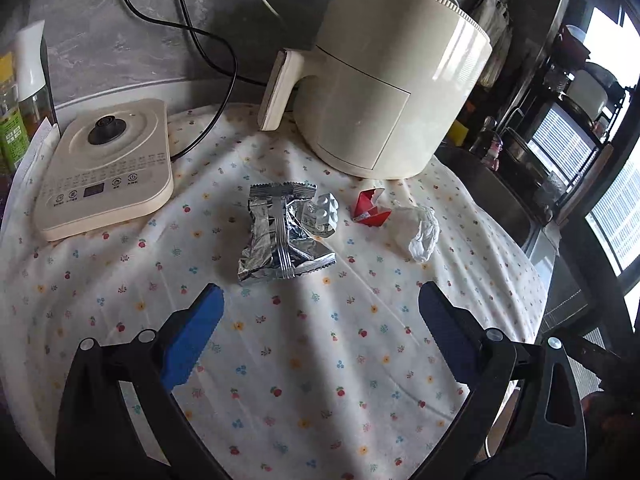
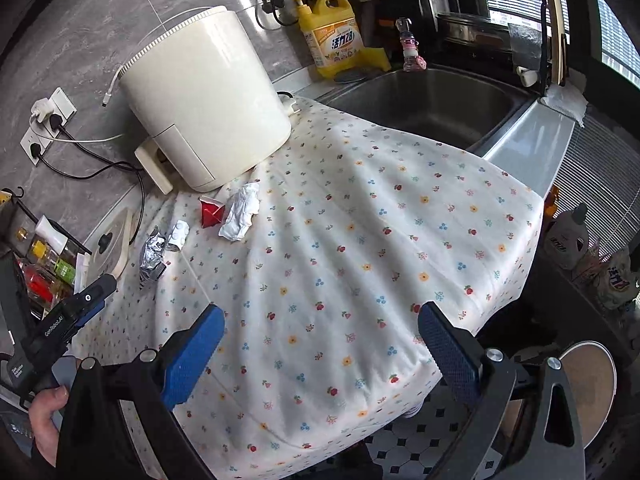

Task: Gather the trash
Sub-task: 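Move both open grippers back over the counter, then close the left gripper on a silver snack wrapper while the right grasps white tissue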

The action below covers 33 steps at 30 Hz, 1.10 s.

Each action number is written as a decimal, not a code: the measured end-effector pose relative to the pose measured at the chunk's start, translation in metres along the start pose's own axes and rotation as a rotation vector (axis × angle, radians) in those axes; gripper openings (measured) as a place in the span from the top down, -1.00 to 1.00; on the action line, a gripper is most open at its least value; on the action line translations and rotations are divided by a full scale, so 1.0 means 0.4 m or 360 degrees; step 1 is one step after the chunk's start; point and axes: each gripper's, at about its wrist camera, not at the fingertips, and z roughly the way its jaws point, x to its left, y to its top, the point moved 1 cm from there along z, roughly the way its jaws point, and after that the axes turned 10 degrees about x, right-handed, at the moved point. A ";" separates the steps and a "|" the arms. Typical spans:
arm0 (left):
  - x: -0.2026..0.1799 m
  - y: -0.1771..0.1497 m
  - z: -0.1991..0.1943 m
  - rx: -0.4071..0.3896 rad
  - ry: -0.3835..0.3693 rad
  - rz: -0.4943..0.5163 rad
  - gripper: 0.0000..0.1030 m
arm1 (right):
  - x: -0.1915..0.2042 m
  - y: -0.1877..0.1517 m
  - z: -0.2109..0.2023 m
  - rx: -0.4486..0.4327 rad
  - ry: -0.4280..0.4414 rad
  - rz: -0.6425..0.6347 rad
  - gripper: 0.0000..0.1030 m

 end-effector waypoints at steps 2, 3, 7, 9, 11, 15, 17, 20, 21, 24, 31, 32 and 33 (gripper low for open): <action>0.019 0.015 0.013 0.0011 -0.0002 -0.0011 -0.88 | 0.025 0.007 0.015 0.0009 -0.0009 -0.0016 -0.85; 0.025 0.021 0.021 0.0017 -0.0005 -0.0011 -0.88 | 0.034 0.012 0.022 0.0015 -0.0014 -0.0019 -0.85; 0.037 0.043 0.055 0.0044 -0.0025 0.0004 -0.88 | 0.064 0.031 0.045 0.0022 -0.0046 -0.0028 -0.85; 0.042 0.054 0.079 0.0069 -0.0036 0.0009 -0.88 | 0.070 0.039 0.059 0.0035 -0.0061 -0.0018 -0.85; 0.044 0.064 0.103 0.0094 -0.0048 0.0010 -0.88 | 0.077 0.049 0.073 0.0045 -0.0075 -0.0016 -0.85; 0.048 0.087 0.152 0.0138 -0.0027 0.0033 -0.88 | 0.096 0.072 0.107 0.0071 -0.0100 -0.0025 -0.85; 0.050 0.097 0.183 0.0184 -0.0011 0.0044 -0.88 | 0.108 0.086 0.127 0.0085 -0.0099 -0.0031 -0.85; 0.052 0.103 0.209 0.0219 -0.0031 0.0050 -0.88 | 0.135 0.110 0.161 0.0107 -0.0103 -0.0069 -0.85; 0.052 0.101 0.209 0.0211 -0.0022 0.0061 -0.86 | 0.146 0.120 0.173 0.0111 -0.0104 -0.0086 -0.85; 0.063 0.096 0.211 0.0223 -0.0008 0.0051 -0.50 | 0.173 0.150 0.207 0.0119 -0.0099 -0.0130 -0.85; 0.117 0.094 0.173 0.0190 -0.0086 -0.0022 -0.13 | 0.217 0.205 0.302 0.0156 -0.0110 -0.0192 -0.75; 0.127 0.095 0.166 0.0177 -0.0087 -0.0038 -0.13 | 0.227 0.210 0.315 0.0164 -0.0122 -0.0207 -0.70; 0.136 0.096 0.158 0.0165 -0.0090 -0.0053 -0.12 | 0.234 0.215 0.325 0.0167 -0.0129 -0.0218 -0.69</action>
